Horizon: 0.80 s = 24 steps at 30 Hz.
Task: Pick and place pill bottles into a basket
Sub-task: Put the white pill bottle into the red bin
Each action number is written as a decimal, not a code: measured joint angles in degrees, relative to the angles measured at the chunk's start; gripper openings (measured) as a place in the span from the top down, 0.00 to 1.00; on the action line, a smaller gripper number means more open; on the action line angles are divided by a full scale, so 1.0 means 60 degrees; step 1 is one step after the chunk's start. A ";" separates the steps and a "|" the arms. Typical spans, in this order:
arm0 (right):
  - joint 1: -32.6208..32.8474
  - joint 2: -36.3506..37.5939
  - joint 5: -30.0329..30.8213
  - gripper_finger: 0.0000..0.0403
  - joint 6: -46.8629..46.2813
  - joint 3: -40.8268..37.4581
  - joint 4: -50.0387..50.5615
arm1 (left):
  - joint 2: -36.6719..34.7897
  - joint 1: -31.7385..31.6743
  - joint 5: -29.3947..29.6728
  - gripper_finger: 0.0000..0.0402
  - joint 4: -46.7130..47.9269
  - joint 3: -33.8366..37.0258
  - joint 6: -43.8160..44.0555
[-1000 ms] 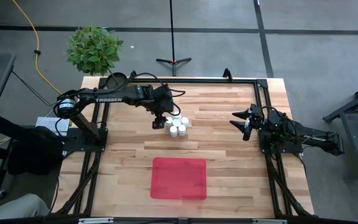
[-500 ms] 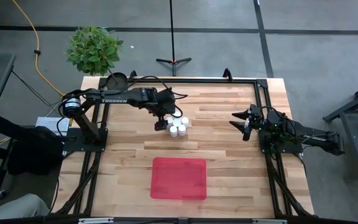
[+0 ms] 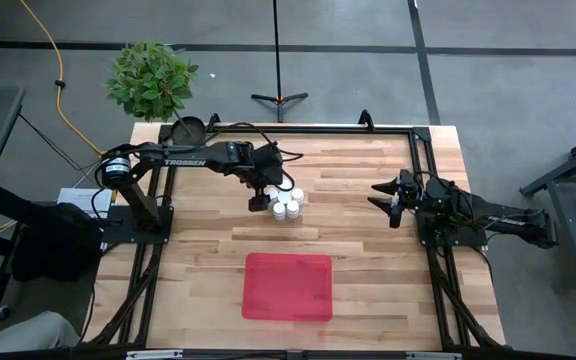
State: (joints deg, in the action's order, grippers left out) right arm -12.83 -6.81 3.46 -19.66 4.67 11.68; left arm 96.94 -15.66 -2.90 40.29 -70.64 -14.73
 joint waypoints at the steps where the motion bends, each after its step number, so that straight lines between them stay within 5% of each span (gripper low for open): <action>1: 0.0001 0.0000 -0.0004 0.44 0.0000 0.0000 -0.0001 | 0.0085 0.0041 0.0026 0.06 -0.0019 0.0001 -0.0009; 24: 0.0002 0.0007 -0.0102 0.44 -0.0003 -0.0004 -0.0044 | 0.0757 0.0055 0.0122 0.09 -0.0295 0.0003 -0.0074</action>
State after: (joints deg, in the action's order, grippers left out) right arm -12.82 -6.76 2.85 -19.68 4.64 11.42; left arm 101.48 -15.33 -2.16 38.52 -70.63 -15.18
